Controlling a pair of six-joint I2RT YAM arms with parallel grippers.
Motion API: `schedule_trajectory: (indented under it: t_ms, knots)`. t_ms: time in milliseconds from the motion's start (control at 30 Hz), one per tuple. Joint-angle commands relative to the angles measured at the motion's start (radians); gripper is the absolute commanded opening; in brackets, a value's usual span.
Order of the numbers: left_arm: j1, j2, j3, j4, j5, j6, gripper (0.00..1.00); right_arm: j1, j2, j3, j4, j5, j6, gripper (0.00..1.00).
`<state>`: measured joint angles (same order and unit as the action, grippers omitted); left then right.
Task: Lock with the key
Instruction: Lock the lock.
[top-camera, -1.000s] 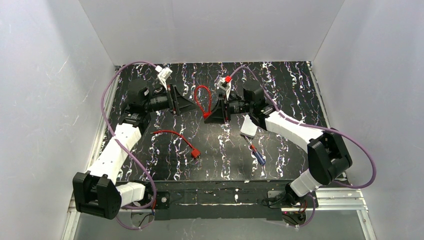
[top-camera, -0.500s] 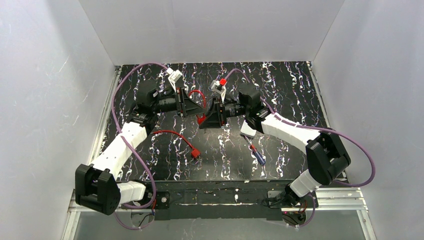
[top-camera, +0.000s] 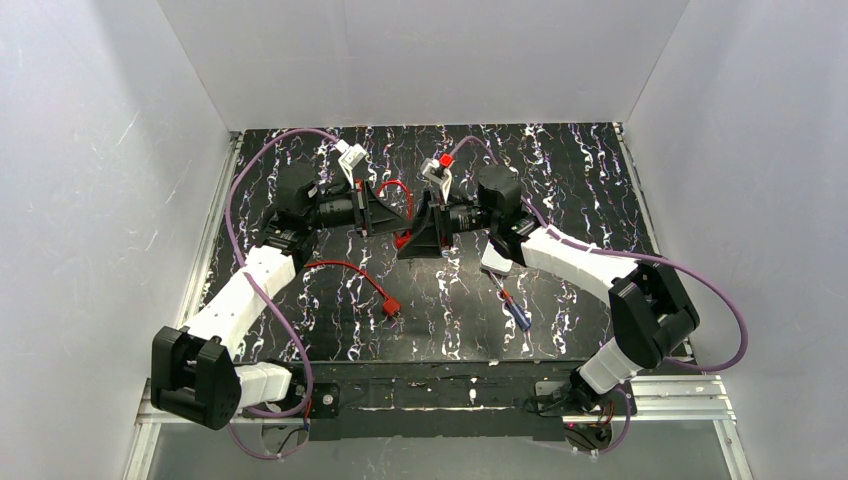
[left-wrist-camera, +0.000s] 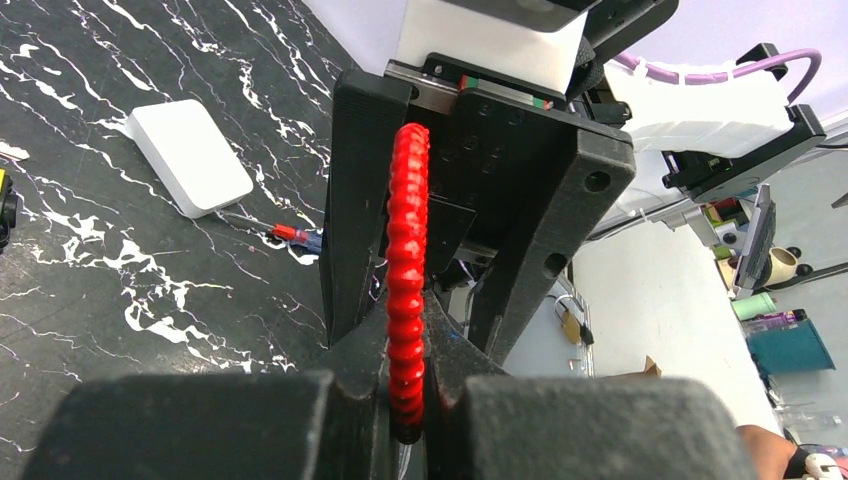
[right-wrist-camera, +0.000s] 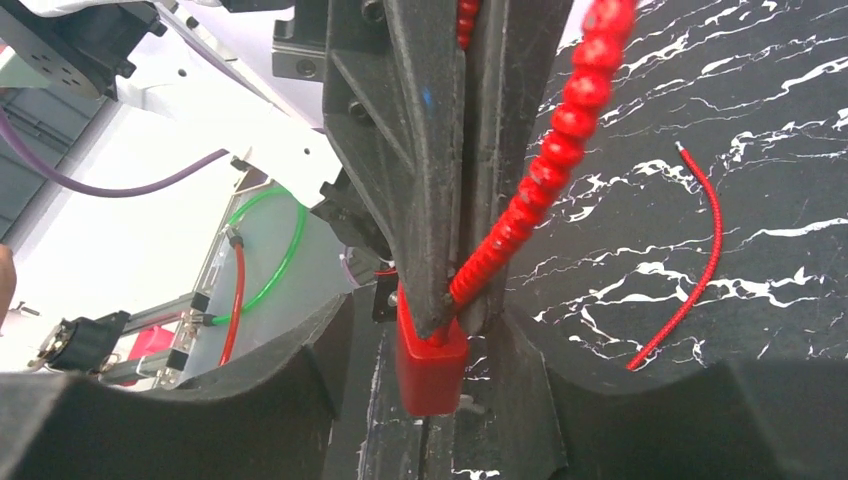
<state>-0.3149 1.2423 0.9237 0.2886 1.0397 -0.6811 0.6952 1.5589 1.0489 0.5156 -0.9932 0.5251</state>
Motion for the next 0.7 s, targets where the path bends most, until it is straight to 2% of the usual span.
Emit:
schedule_trajectory:
  t_ms: [0,133,433,500,600,633,667]
  knots:
    - [-0.003,-0.012,0.000,0.023,0.028,0.001,0.00,-0.006,-0.003,0.010,0.081,-0.018,0.025,0.59]
    - [-0.003,-0.015,0.005,0.024,0.029,-0.001,0.00,-0.012,-0.007,-0.001,0.083,-0.019,0.025,0.53]
    - [-0.003,0.004,0.022,0.027,0.027,-0.010,0.00,-0.022,-0.008,-0.010,0.107,-0.026,0.046,0.29]
    - [-0.003,0.010,0.030,0.027,0.024,-0.014,0.00,-0.022,-0.006,-0.008,0.114,-0.030,0.051,0.20]
    - [0.000,0.027,0.048,0.027,0.020,-0.030,0.00,-0.022,0.001,0.003,0.122,-0.029,0.064,0.01]
    - [0.004,0.035,0.059,0.027,0.019,-0.040,0.08,-0.023,0.003,0.010,0.125,-0.029,0.069,0.01]
    - [0.011,0.043,0.069,0.027,0.023,-0.051,0.24,-0.025,0.004,0.015,0.131,-0.026,0.079,0.01]
